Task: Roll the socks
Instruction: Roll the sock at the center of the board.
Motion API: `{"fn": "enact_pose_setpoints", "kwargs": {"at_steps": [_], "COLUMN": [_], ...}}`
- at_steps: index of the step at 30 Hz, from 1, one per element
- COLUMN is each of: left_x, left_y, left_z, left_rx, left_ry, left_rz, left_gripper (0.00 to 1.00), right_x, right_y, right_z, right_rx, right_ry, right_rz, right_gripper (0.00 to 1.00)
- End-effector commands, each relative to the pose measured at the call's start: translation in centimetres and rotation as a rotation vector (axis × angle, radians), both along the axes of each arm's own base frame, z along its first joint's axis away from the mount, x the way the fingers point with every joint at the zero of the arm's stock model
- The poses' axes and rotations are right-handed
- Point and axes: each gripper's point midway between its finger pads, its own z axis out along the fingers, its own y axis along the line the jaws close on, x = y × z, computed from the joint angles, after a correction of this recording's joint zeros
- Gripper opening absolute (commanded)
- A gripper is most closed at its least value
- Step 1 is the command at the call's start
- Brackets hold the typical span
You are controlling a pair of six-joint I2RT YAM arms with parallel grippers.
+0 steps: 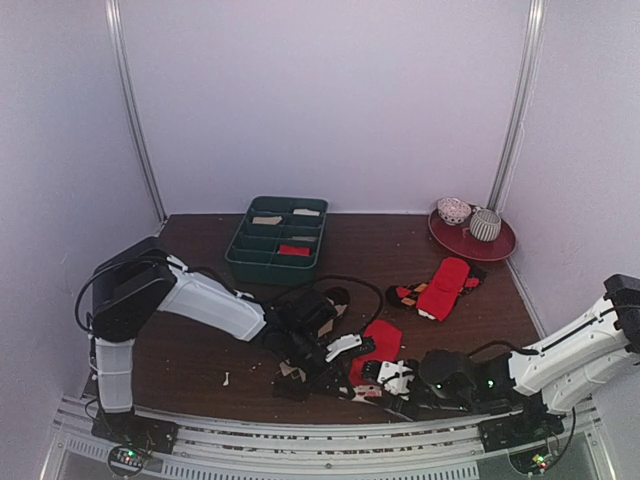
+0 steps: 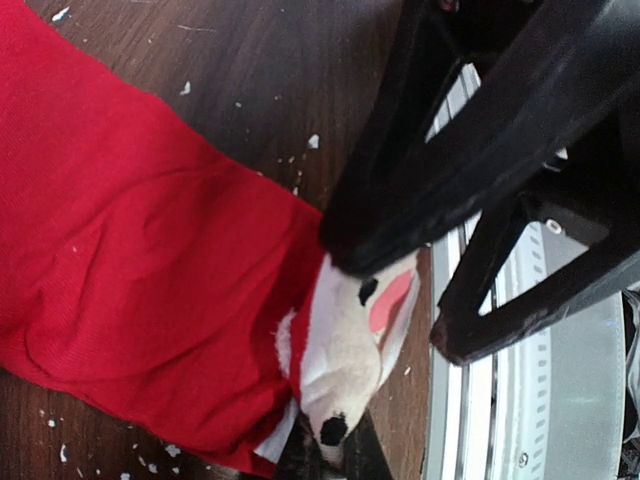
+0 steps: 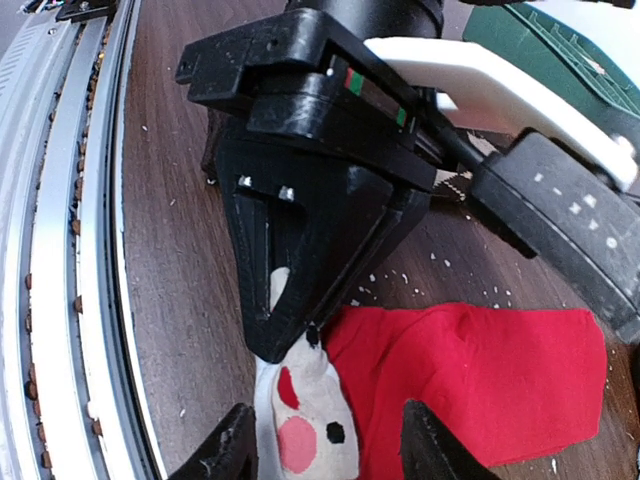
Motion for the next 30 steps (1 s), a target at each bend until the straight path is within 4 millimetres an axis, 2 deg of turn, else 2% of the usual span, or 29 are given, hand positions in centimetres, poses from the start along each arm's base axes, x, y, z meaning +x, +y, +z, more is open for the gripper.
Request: {"fn": "enact_pose_setpoints", "kwargs": {"at_steps": [1,5,11,22,26,30], "left_x": [-1.7,-1.7,-1.7,-1.8,-1.4,0.2], "left_y": [4.9,5.0,5.2,5.0,4.7,3.9], "left_z": [-6.2,-6.3,-6.4,-6.3,-6.1,-4.9], "left_rx": [0.272,0.277,0.282,0.271,0.264,0.228], "left_ry": [0.066,0.065,0.063,0.063,0.046,-0.048], "left_rz": [0.014,0.014,0.014,0.003,0.005,0.047], "left_gripper": [0.00,0.00,0.00,0.00,0.00,0.12], "right_x": [-0.4,-1.0,-0.8,-1.7,-2.2,-2.6], "right_y": [1.7,2.0,1.2,-0.1,-0.5,-1.0], "right_z": [-0.3,-1.8,-2.2,-5.4,-6.3,-6.3], "right_rx": [0.001,-0.027,-0.023,-0.065,-0.063,0.008], "right_ry": [0.018,0.083,0.121,0.235,0.297,0.396], "right_rz": [0.035,0.038,-0.014,-0.066,-0.104,-0.170], "right_gripper": [0.48,0.44,0.35,0.30,0.16,0.09]}}
